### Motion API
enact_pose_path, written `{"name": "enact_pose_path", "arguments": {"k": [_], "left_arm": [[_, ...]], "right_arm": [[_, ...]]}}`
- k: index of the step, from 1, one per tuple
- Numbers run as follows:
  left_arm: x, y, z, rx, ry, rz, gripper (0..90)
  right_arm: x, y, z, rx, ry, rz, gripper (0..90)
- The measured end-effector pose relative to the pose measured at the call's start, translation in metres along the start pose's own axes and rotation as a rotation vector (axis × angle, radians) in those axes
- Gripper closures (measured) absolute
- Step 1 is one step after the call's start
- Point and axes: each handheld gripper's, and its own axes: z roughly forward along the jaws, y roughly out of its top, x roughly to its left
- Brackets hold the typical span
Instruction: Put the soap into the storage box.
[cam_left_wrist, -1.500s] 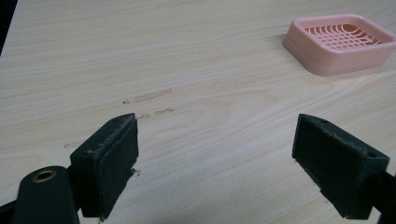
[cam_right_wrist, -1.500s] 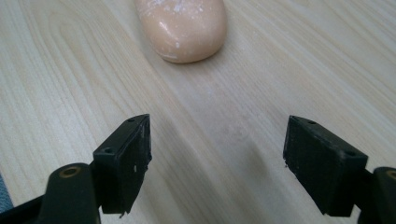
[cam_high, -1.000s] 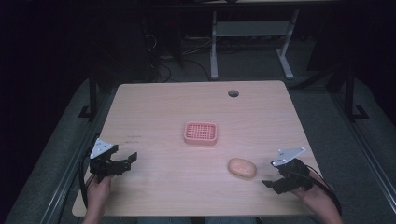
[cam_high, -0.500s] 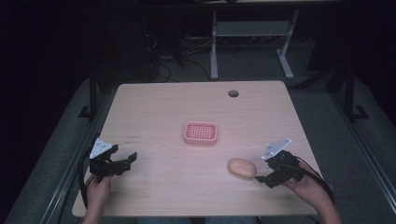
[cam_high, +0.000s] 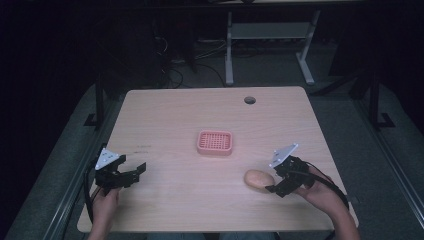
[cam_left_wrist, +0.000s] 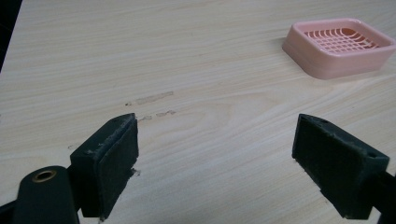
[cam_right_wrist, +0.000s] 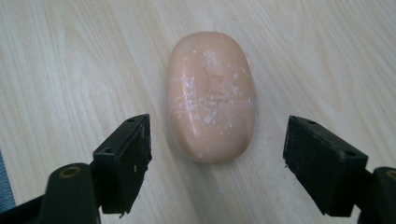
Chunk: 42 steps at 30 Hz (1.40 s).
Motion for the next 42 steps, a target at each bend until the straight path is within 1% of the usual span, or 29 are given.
{"name": "enact_pose_path", "arguments": {"k": [1, 4, 5, 8, 9, 10, 11, 12, 13, 14, 15, 19, 22, 23, 24, 25, 26, 29, 34, 36, 41, 42], "left_arm": [[0.000, 0.000, 0.000, 0.001, -0.001, -0.001, 14.2], [0.000, 0.000, 0.001, 0.003, -0.001, 0.000, 14.2], [0.000, 0.000, 0.001, 0.002, -0.001, 0.001, 14.2], [0.000, 0.000, 0.000, 0.000, -0.001, 0.001, 14.3], [0.000, 0.000, 0.000, -0.001, 0.000, -0.002, 14.3], [0.001, 0.000, 0.000, -0.001, 0.000, -0.002, 14.2], [0.001, 0.000, 0.000, -0.003, -0.001, -0.004, 14.2], [0.001, 0.000, 0.000, -0.002, 0.000, -0.003, 14.2], [0.001, 0.000, 0.000, -0.002, 0.001, -0.006, 14.2], [0.001, 0.000, 0.000, -0.001, 0.001, -0.003, 14.3], [0.000, 0.000, 0.000, -0.001, 0.001, -0.002, 14.2], [0.000, 0.000, 0.000, 0.001, -0.001, -0.001, 14.2], [0.000, 0.000, 0.000, 0.000, 0.000, -0.003, 14.3], [0.000, 0.000, 0.000, 0.000, 0.000, -0.003, 14.2], [0.000, 0.000, 0.000, -0.001, 0.000, -0.004, 14.2], [0.000, 0.000, 0.000, -0.001, -0.001, -0.003, 14.2], [0.000, 0.000, 0.000, -0.001, -0.001, -0.003, 14.3], [0.000, 0.000, 0.000, -0.001, -0.001, -0.002, 14.2], [0.001, 0.000, 0.000, -0.001, 0.000, -0.004, 14.2], [0.000, 0.000, 0.000, -0.001, -0.001, -0.003, 14.2], [0.001, 0.001, -0.001, -0.001, -0.002, -0.003, 14.2], [0.001, 0.001, -0.001, -0.001, -0.001, -0.002, 14.3]], "right_arm": [[0.000, 0.004, 0.001, 0.010, -0.001, -0.017, 22.9], [0.000, 0.008, 0.003, 0.021, 0.004, -0.022, 22.9], [0.000, 0.010, 0.004, 0.025, 0.001, -0.034, 22.9], [0.000, 0.015, 0.008, 0.038, 0.015, -0.037, 22.9], [-0.001, 0.016, 0.009, 0.043, 0.011, -0.050, 22.9], [-0.002, 0.018, 0.012, 0.057, 0.017, -0.047, 22.9], [-0.002, 0.018, 0.012, 0.057, 0.017, -0.047, 22.9], [-0.002, 0.020, 0.015, 0.069, 0.024, -0.044, 22.9], [-0.002, 0.020, 0.015, 0.069, 0.024, -0.044, 22.9], [-0.003, 0.020, 0.017, 0.076, 0.023, -0.050, 22.9], [-0.004, 0.021, 0.020, 0.088, 0.025, -0.047, 22.9], [-0.005, 0.022, 0.024, 0.096, 0.035, -0.040, 22.9], [-0.004, 0.025, 0.028, 0.112, 0.036, -0.053, 22.9], [-0.004, 0.026, 0.029, 0.116, 0.041, -0.049, 22.9], [-0.003, 0.028, 0.031, 0.129, 0.044, -0.054, 22.9], [-0.003, 0.028, 0.031, 0.129, 0.044, -0.054, 22.9], [-0.004, 0.029, 0.032, 0.135, 0.043, -0.063, 22.9], [-0.003, 0.033, 0.037, 0.157, 0.044, -0.068, 22.8], [-0.002, 0.036, 0.043, 0.184, 0.051, -0.063, 22.8], [-0.002, 0.036, 0.044, 0.185, 0.053, -0.064, 22.9], [-0.003, 0.038, 0.049, 0.207, 0.052, -0.061, 22.9], [-0.003, 0.038, 0.050, 0.211, 0.048, -0.067, 23.0]]}}
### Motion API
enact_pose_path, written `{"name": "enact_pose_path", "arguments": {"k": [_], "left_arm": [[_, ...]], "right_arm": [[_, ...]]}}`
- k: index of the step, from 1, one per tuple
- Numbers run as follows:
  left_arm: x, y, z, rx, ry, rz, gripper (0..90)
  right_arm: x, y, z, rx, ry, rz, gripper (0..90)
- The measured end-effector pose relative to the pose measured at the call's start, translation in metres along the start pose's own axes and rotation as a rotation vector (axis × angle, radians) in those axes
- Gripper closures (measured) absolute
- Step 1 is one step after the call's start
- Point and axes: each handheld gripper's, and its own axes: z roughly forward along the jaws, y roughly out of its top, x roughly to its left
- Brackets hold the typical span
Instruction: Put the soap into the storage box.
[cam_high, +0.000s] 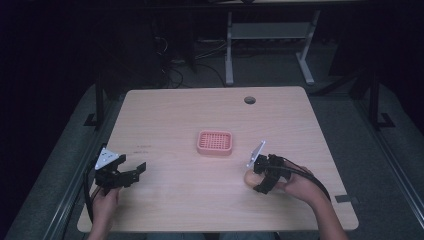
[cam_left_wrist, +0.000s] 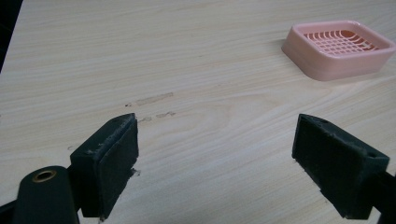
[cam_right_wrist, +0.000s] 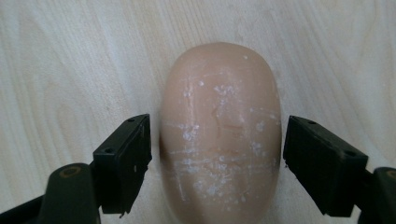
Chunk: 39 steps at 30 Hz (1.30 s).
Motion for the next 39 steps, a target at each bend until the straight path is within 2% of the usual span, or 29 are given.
{"name": "enact_pose_path", "arguments": {"k": [8, 11, 20, 27, 31, 39], "left_arm": [[-0.0002, 0.0003, 0.0000, -0.003, -0.002, -0.004, 14.2], [-0.0002, 0.0003, 0.0001, -0.004, -0.001, -0.006, 14.2], [0.0000, 0.0004, -0.0002, -0.008, -0.003, -0.010, 14.3], [0.0005, 0.0002, -0.0007, -0.008, -0.003, -0.014, 14.2], [0.0009, 0.0004, -0.0010, -0.007, -0.002, -0.012, 14.3], [0.0010, 0.0004, -0.0017, -0.007, -0.001, -0.011, 14.2]], "right_arm": [[-0.0004, 0.0006, 0.0029, 0.019, 0.000, 0.009, 24.0], [-0.0008, 0.0001, 0.0049, 0.015, 0.010, 0.010, 27.7], [-0.0015, -0.0010, 0.0052, 0.003, 0.015, 0.026, 31.1], [-0.0013, -0.0009, 0.0050, 0.004, 0.010, 0.008, 31.7], [-0.0009, -0.0014, 0.0047, 0.002, 0.023, 0.004, 31.9], [-0.0027, -0.0008, -0.0012, -0.036, 0.037, 0.010, 32.0]]}}
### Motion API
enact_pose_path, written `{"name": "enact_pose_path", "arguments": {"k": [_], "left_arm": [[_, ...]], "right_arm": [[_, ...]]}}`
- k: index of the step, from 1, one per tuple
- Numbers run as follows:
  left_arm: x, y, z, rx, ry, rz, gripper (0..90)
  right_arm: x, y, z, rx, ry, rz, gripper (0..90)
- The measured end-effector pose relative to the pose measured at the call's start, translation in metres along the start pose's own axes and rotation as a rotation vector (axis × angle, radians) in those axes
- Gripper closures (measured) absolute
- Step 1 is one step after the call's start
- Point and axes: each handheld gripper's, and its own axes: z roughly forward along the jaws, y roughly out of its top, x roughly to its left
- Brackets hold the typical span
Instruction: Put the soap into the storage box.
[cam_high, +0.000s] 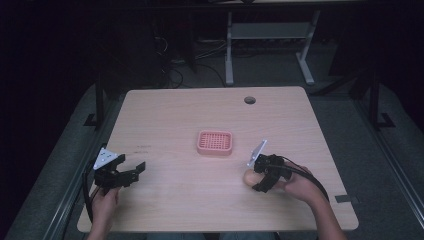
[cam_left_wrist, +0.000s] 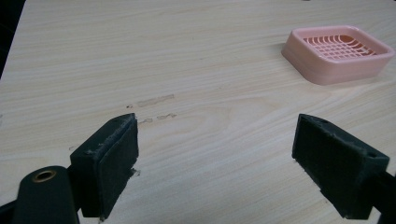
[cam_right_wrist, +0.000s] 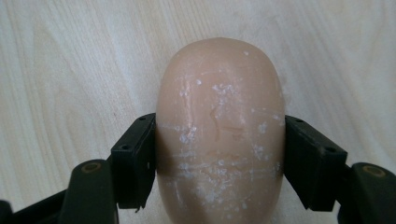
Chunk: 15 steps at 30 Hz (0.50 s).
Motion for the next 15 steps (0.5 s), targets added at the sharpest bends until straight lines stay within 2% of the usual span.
{"name": "enact_pose_path", "arguments": {"k": [7, 15], "left_arm": [[0.000, 0.000, 0.000, -0.002, 0.001, 0.000, 14.2], [0.001, 0.000, 0.000, -0.002, 0.001, 0.001, 14.3]], "right_arm": [[-0.004, 0.004, -0.007, -0.021, -0.002, -0.001, 32.0], [-0.008, 0.013, -0.009, -0.024, -0.009, -0.027, 31.9]]}}
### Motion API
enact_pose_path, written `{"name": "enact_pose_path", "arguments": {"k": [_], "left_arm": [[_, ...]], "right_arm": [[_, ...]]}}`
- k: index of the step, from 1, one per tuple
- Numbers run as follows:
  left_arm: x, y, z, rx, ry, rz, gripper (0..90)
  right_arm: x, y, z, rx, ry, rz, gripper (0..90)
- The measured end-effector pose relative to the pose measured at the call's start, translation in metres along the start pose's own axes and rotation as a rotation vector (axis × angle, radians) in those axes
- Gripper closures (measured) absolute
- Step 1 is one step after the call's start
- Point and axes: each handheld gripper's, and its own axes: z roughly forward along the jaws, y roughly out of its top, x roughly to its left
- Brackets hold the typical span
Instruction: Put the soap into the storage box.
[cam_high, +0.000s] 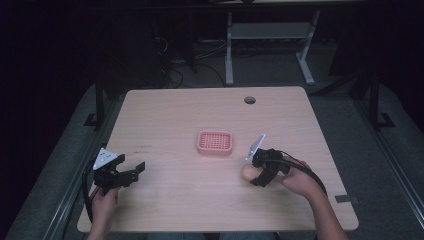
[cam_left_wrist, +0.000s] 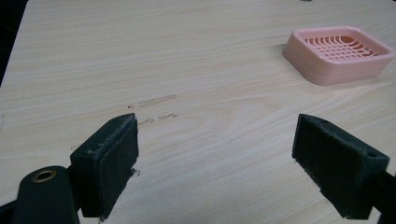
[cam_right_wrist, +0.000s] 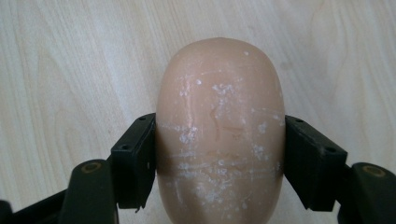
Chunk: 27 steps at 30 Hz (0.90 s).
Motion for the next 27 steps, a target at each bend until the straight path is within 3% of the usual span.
{"name": "enact_pose_path", "arguments": {"k": [15, 27], "left_arm": [[0.001, 0.000, 0.000, -0.008, 0.006, -0.019, 14.2], [0.000, 0.000, 0.000, -0.007, 0.002, -0.018, 14.2]], "right_arm": [[-0.014, 0.018, -0.009, -0.042, 0.016, -0.009, 31.9], [-0.018, 0.025, -0.010, -0.034, 0.008, -0.013, 31.9]]}}
